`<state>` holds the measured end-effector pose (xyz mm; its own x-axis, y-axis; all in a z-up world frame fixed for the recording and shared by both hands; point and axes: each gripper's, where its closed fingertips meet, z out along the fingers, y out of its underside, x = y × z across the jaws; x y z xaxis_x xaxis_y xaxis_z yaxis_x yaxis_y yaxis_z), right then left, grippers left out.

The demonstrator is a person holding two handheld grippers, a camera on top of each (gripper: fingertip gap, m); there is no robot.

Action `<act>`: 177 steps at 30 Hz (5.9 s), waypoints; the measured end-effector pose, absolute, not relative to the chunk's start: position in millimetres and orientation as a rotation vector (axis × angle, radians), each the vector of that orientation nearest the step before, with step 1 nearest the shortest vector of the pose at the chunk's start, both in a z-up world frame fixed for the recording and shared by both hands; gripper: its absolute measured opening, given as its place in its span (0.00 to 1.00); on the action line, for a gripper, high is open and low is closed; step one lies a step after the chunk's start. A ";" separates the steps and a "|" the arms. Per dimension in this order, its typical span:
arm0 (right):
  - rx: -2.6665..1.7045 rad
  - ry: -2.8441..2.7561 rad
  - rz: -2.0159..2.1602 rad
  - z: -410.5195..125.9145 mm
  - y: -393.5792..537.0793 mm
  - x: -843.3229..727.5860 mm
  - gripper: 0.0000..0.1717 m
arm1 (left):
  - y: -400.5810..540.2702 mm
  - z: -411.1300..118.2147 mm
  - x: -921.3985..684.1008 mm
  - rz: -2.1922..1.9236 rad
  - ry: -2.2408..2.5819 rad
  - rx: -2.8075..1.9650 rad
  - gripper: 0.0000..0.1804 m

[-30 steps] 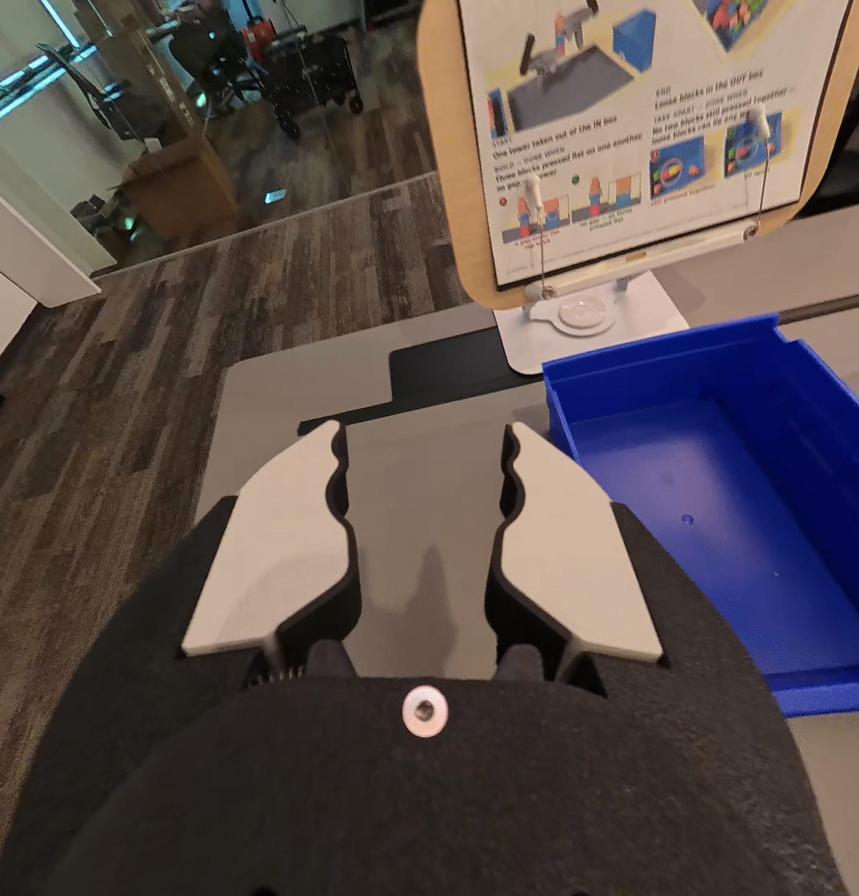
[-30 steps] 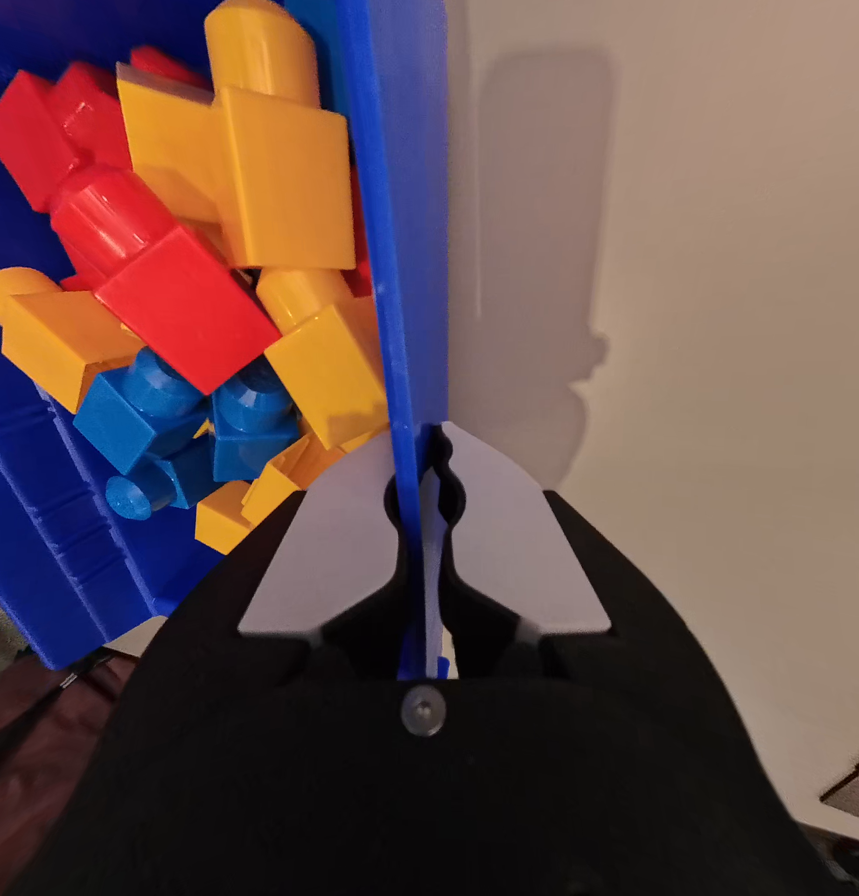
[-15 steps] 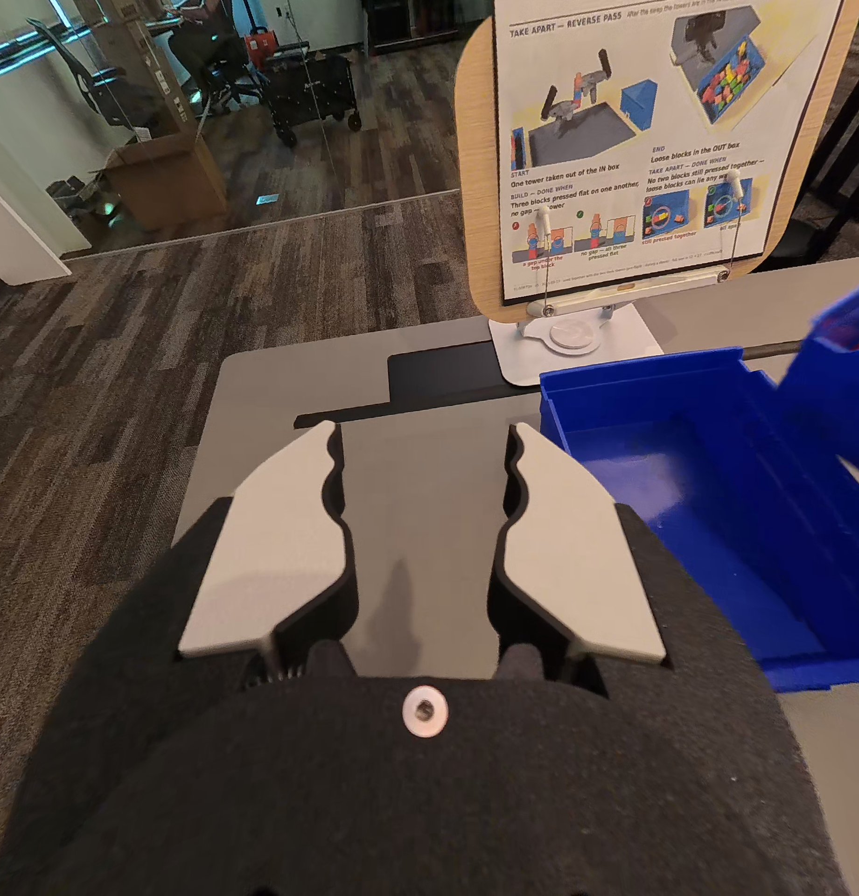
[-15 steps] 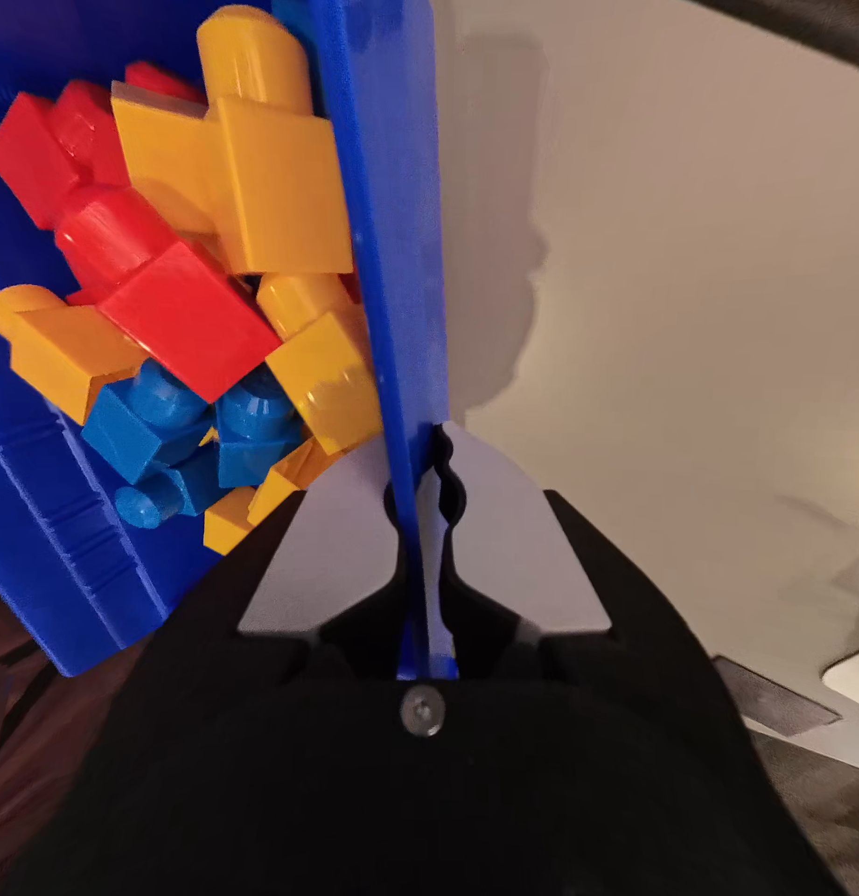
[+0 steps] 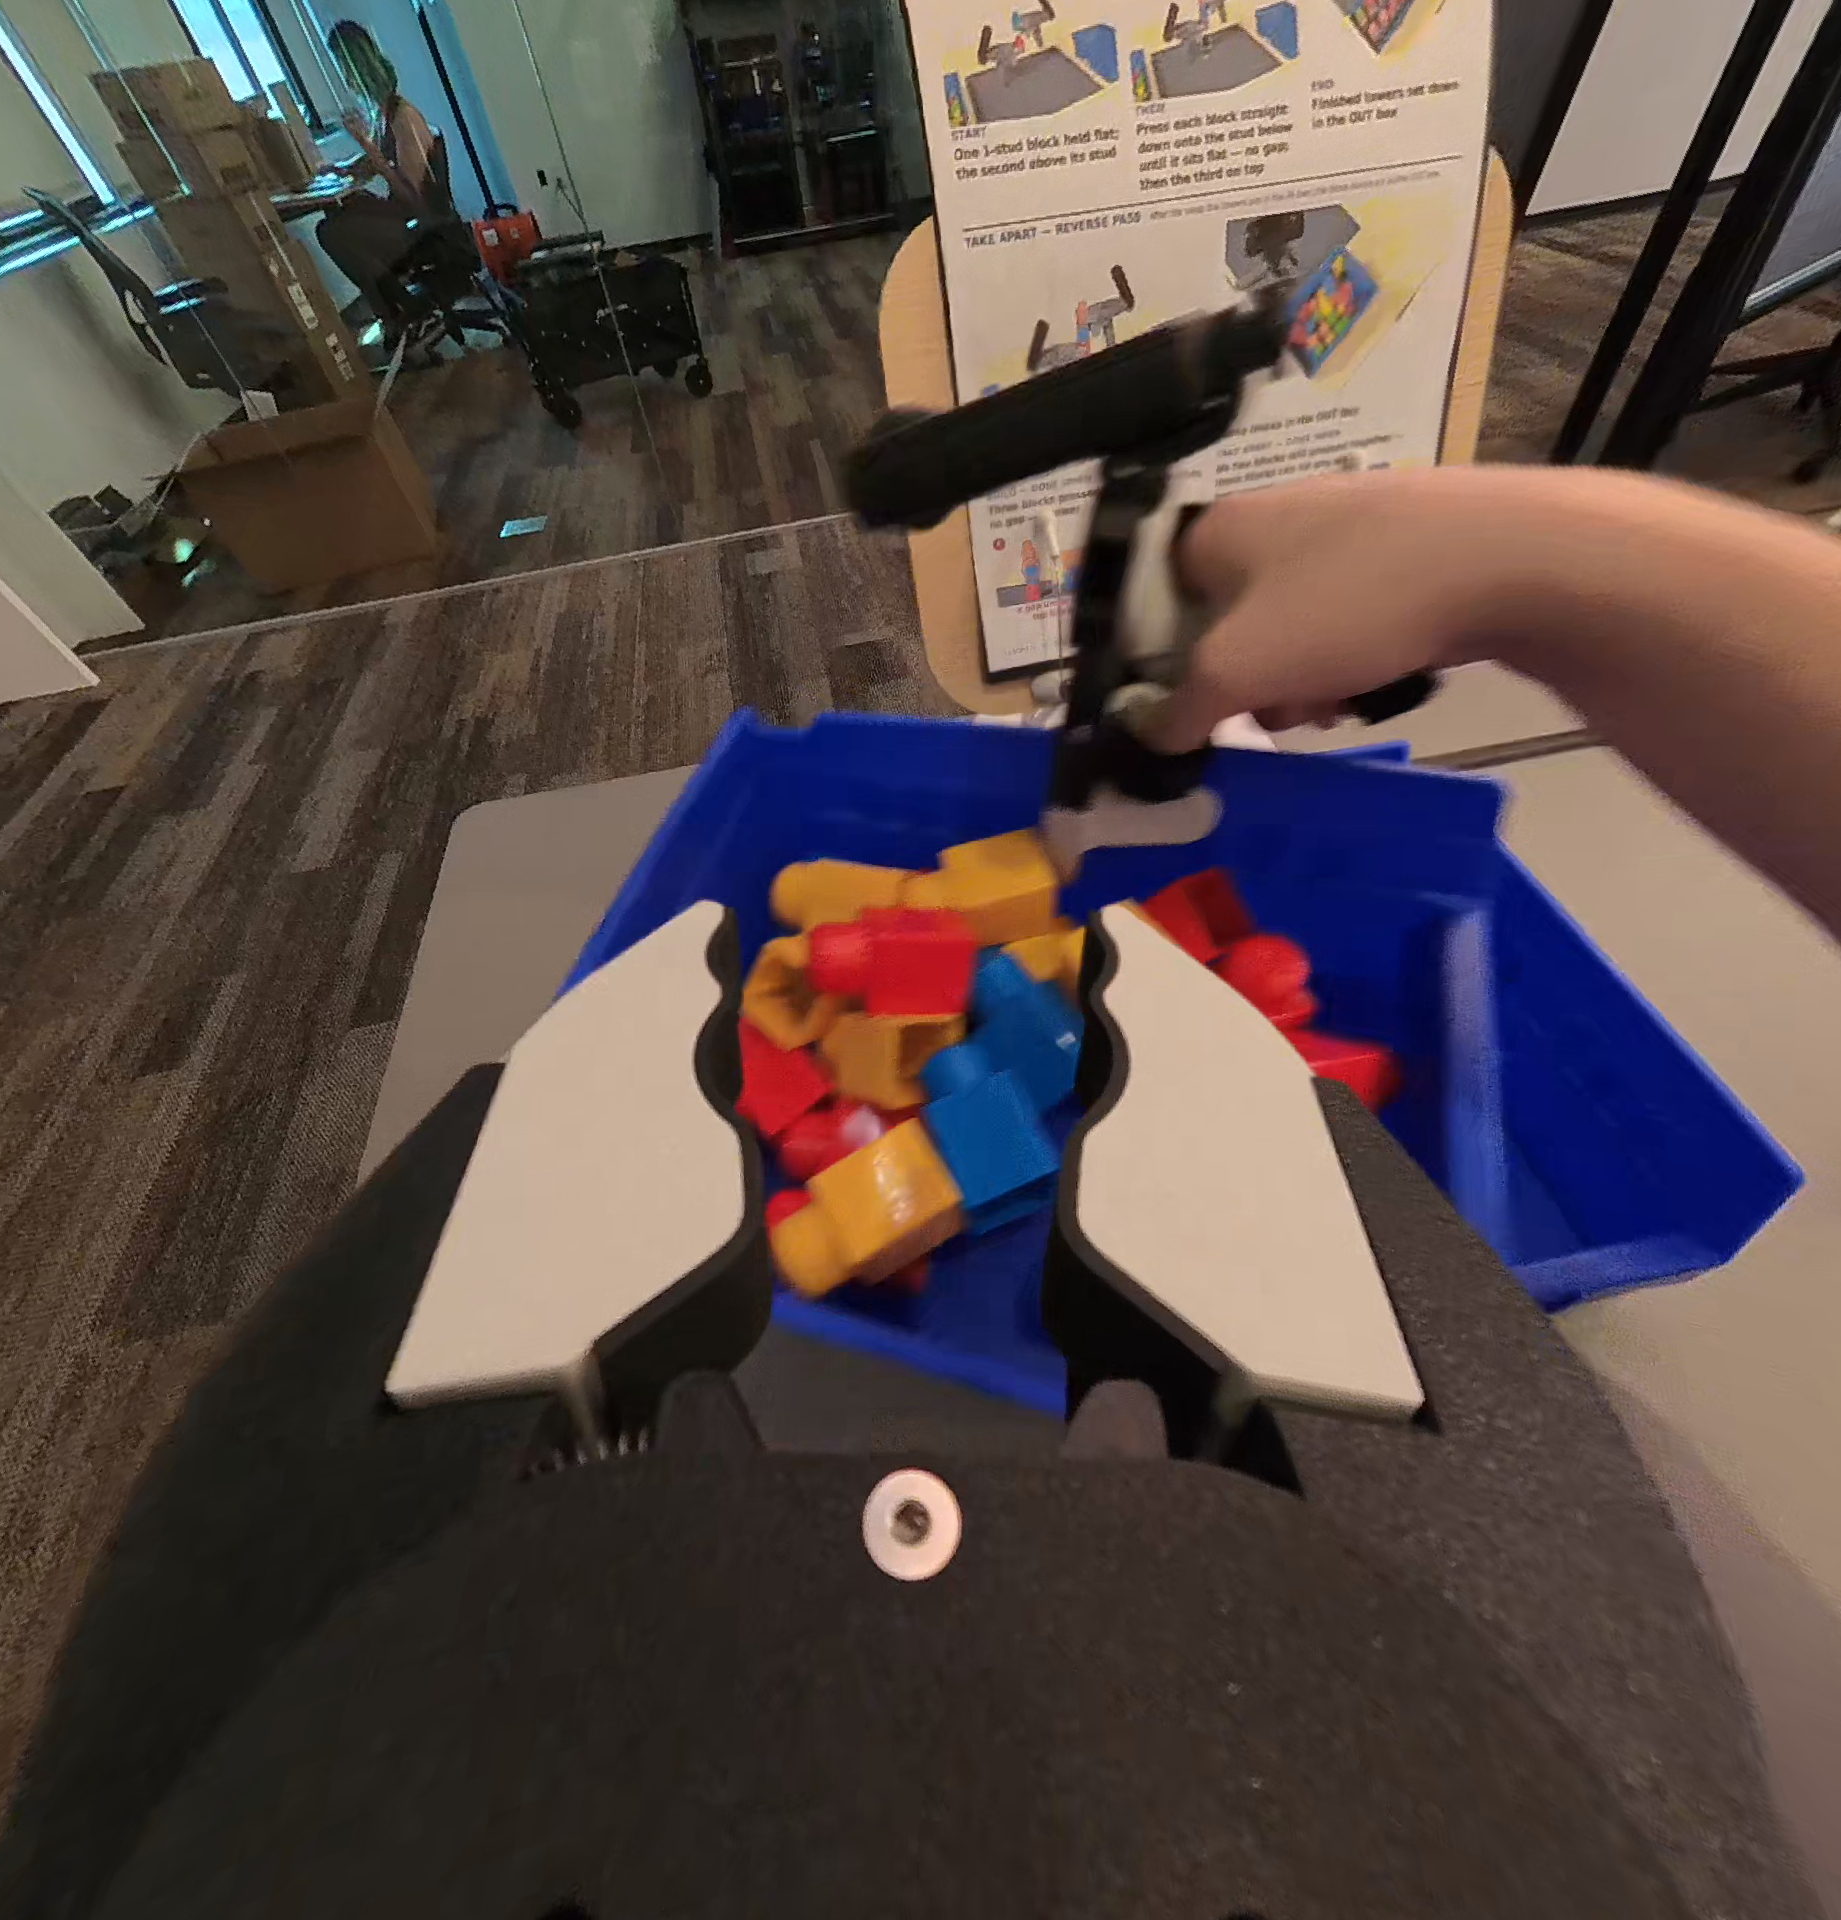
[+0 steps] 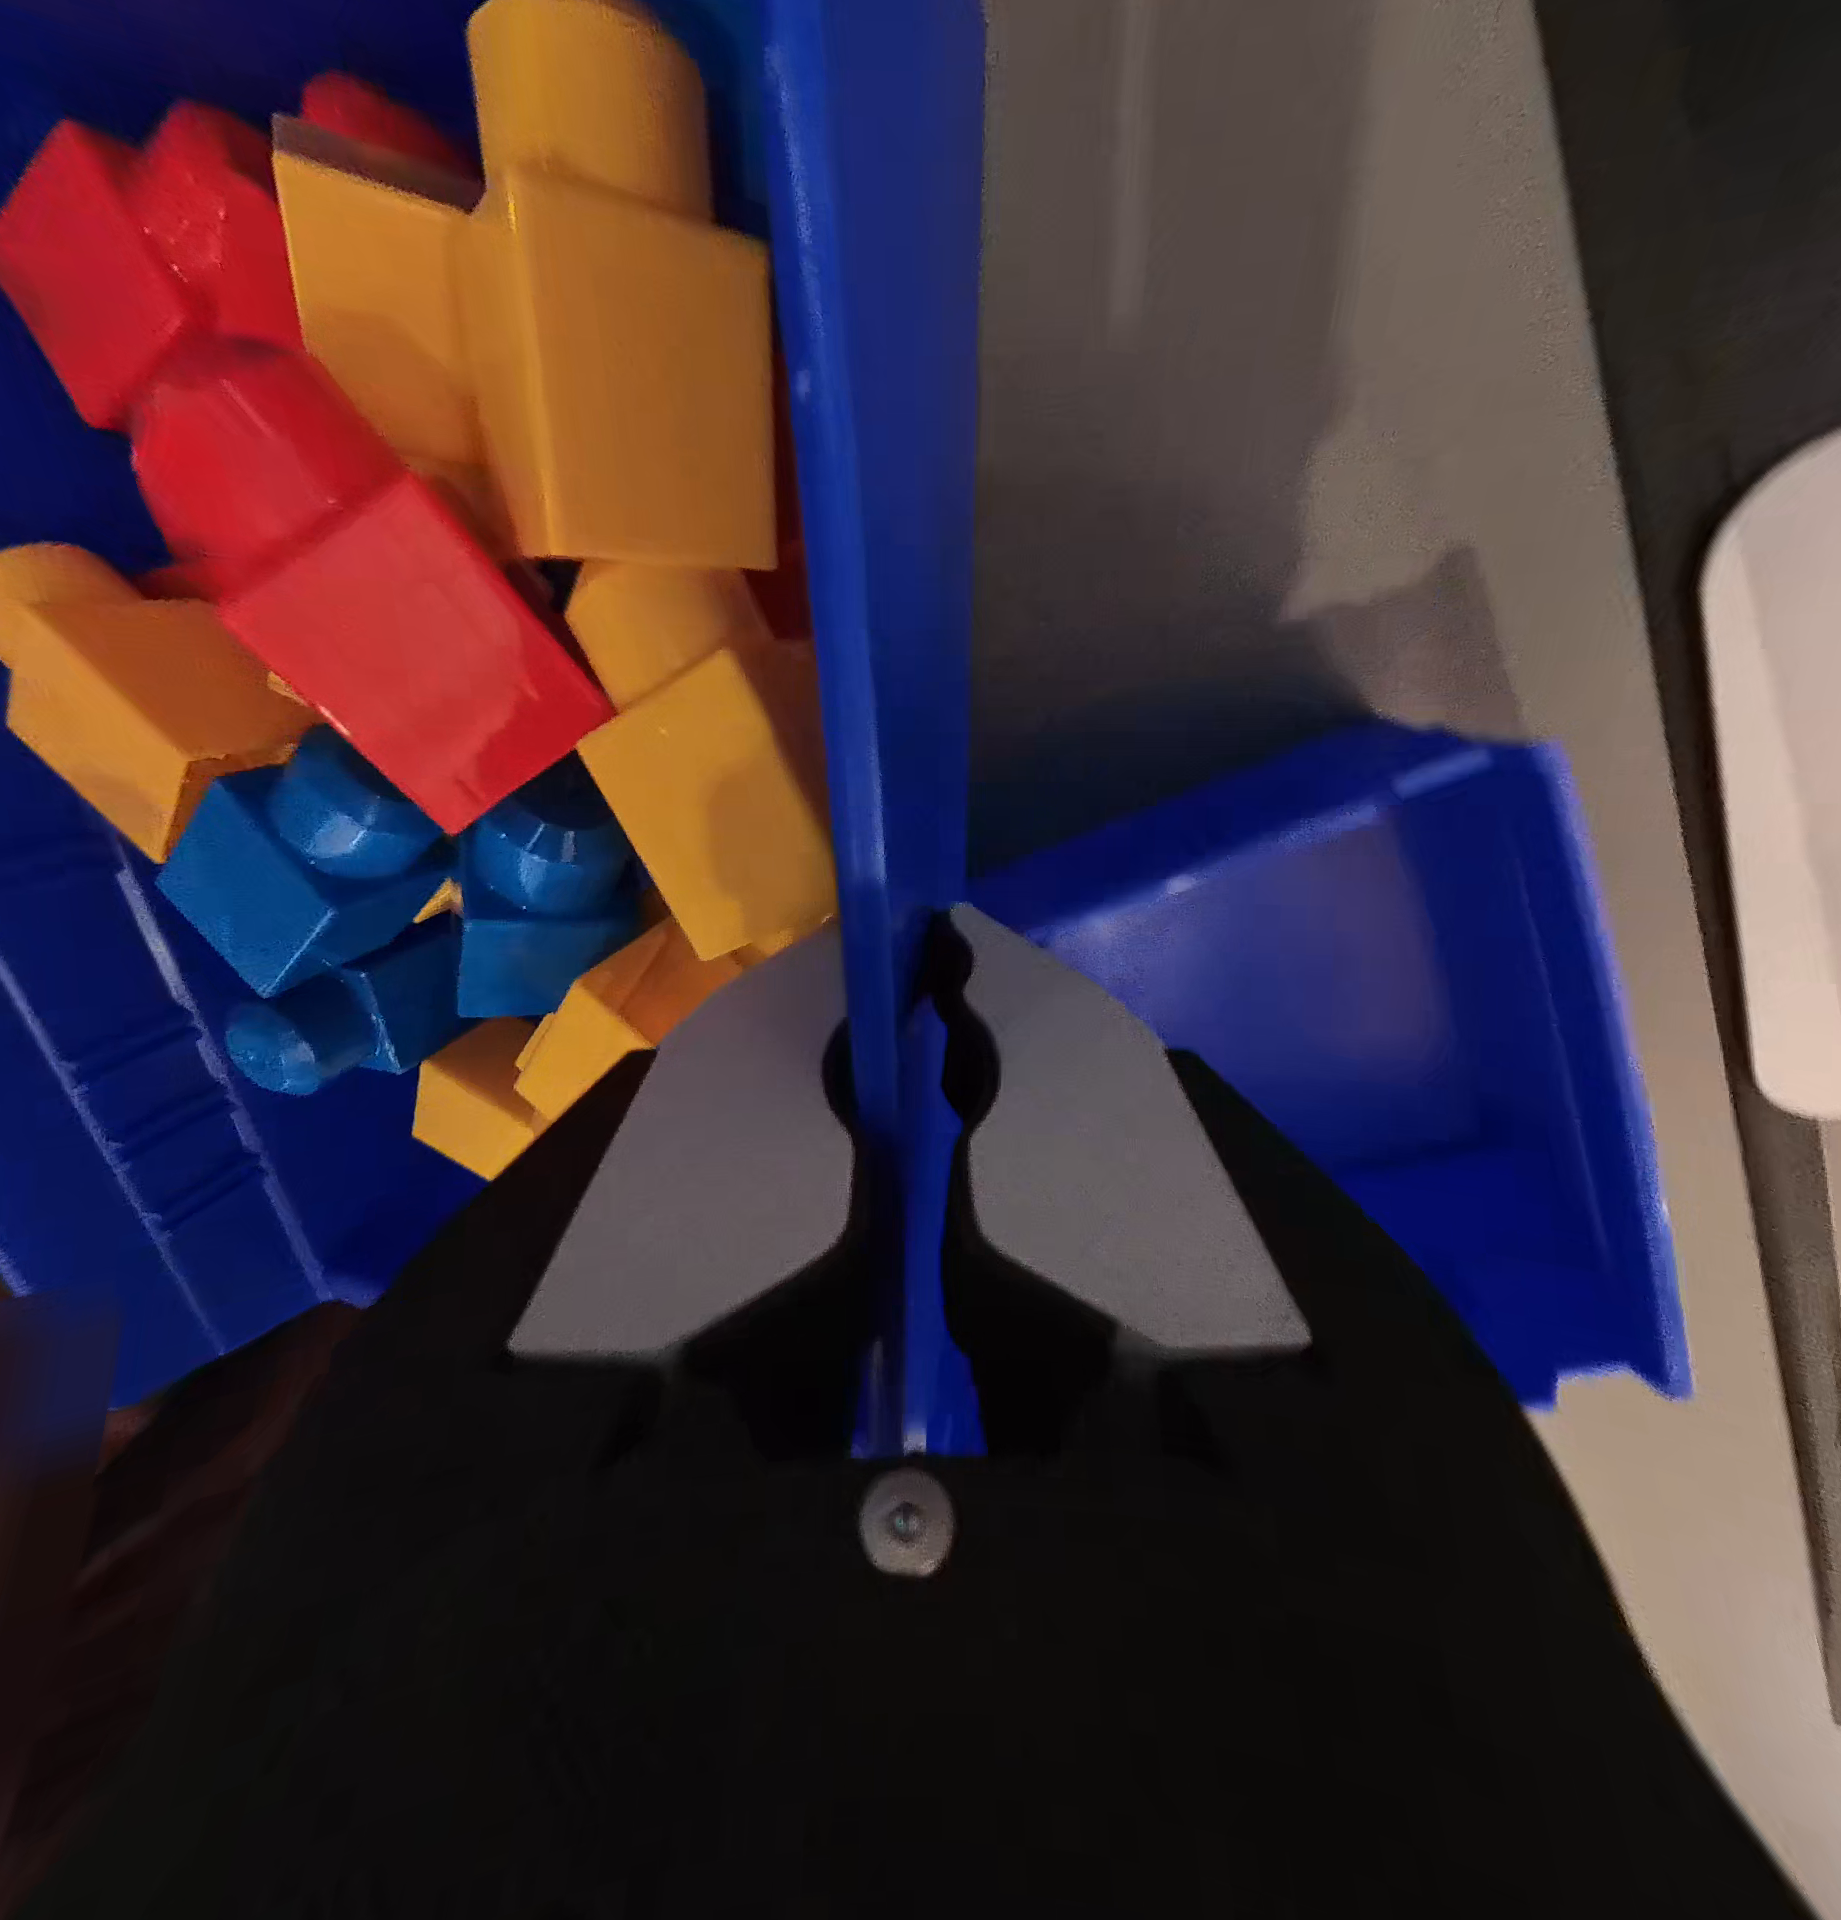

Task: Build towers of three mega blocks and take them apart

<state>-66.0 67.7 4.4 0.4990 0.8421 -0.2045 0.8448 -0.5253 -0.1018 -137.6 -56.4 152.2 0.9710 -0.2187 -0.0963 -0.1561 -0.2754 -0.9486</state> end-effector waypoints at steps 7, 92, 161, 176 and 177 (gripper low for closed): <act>2.556 1.688 -0.409 -41.7 55.2 -186.9 0.05 | -62.5 146.7 -130.5 -0.084 0.329 -1.881 0.38; 3.972 -0.136 -0.364 8.9 38.9 528.1 0.20 | -58.7 192.8 -112.7 0.023 0.270 -1.610 0.41; 4.134 0.529 -1.063 98.1 31.3 404.8 0.16 | 14.8 -96.7 -257.2 -0.102 1.043 -3.112 0.13; 4.178 0.571 -0.491 78.4 52.8 390.8 0.34 | 42.3 -71.0 -272.9 -0.142 1.065 -2.737 0.14; 4.208 0.563 -0.450 82.4 53.6 392.5 0.35 | 47.4 -57.6 -273.3 -0.178 0.996 -2.654 0.15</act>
